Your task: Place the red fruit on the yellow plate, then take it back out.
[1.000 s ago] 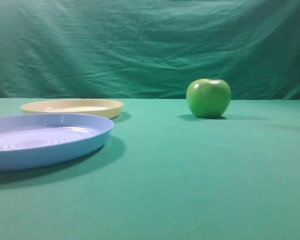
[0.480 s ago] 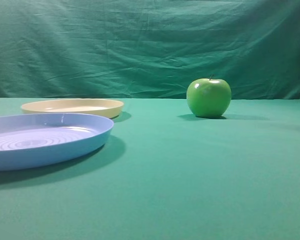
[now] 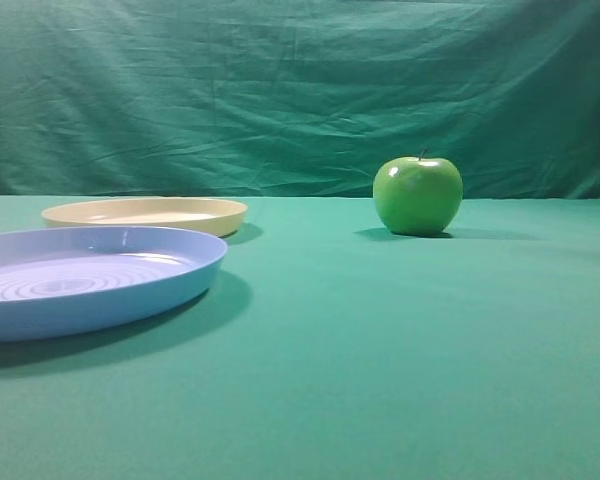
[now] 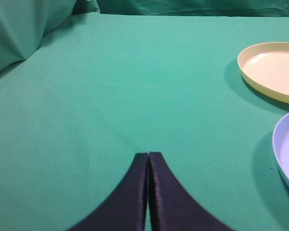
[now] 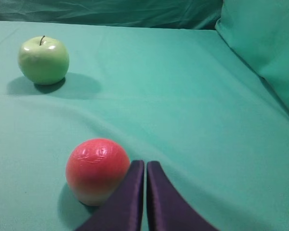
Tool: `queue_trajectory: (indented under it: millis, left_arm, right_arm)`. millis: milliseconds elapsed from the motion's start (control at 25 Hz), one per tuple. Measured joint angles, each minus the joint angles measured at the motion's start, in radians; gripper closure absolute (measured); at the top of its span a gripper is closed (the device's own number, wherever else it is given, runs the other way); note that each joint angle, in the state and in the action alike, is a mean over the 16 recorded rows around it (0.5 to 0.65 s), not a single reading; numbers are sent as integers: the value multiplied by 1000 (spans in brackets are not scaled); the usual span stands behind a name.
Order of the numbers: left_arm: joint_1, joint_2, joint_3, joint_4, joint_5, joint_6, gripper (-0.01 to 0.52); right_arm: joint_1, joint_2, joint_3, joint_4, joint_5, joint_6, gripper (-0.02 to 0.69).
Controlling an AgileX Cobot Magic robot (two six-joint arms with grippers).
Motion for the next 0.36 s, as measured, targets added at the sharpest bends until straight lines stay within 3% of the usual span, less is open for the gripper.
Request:
queue_trajectory:
  millis: [360]
  left_arm:
    - [0,0,0,0,0,0,514]
  right_arm:
    - [0,0,0,0,0,0,665]
